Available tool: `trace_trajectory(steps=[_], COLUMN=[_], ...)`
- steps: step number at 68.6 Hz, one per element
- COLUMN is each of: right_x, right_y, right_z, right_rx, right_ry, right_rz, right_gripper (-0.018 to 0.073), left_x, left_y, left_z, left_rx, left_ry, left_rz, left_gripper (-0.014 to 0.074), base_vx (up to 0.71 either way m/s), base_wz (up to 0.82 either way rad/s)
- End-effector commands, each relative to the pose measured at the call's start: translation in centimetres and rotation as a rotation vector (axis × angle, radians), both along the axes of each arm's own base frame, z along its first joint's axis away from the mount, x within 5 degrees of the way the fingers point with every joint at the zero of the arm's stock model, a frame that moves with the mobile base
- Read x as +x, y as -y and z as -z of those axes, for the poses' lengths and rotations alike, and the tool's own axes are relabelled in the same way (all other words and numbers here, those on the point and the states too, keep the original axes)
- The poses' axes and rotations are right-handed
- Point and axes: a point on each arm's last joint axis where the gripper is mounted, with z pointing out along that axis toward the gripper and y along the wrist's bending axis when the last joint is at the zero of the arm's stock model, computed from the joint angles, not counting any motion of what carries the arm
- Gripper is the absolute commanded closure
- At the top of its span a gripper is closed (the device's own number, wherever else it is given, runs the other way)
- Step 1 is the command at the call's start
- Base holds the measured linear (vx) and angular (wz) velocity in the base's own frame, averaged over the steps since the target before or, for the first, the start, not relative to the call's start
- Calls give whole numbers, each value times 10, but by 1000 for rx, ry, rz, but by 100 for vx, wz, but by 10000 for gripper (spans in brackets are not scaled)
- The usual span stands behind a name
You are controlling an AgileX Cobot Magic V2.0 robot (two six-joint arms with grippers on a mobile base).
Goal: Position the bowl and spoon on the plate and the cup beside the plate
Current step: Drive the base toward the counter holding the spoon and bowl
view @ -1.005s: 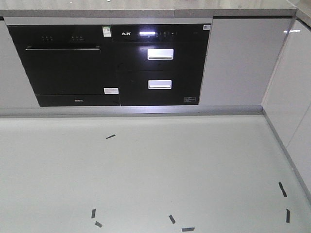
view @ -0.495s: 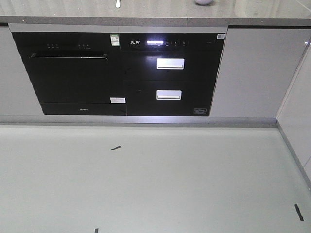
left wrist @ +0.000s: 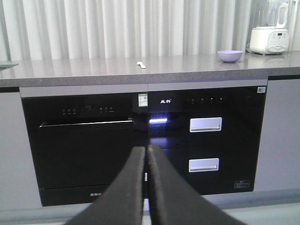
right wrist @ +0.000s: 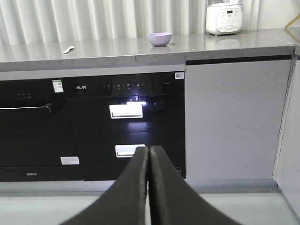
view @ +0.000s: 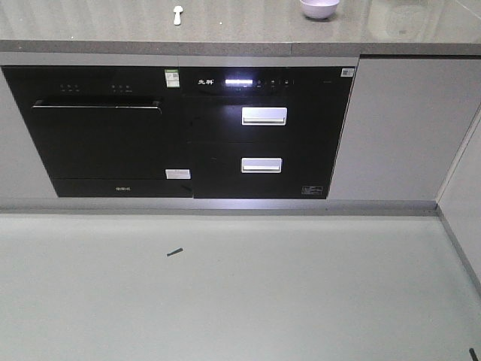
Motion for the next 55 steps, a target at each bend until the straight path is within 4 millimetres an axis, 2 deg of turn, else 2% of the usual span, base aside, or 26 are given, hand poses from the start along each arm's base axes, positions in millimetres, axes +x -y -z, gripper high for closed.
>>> trace_trajectory(steps=[1,55], right_x=[0,0], right_y=[0,0], right_z=[-3,-3], right_rx=[-11,-11], right_ry=[70,70], right_rz=[1,1], right_gripper=[570,570], left_x=[-2,-2], left_y=[1,1], left_z=[-13,-13], left_rx=[-11,-11], left_ry=[101,101], left_rz=[8,8], left_gripper=[603,603], base_vx=[26,23], base_wz=[-5,-6])
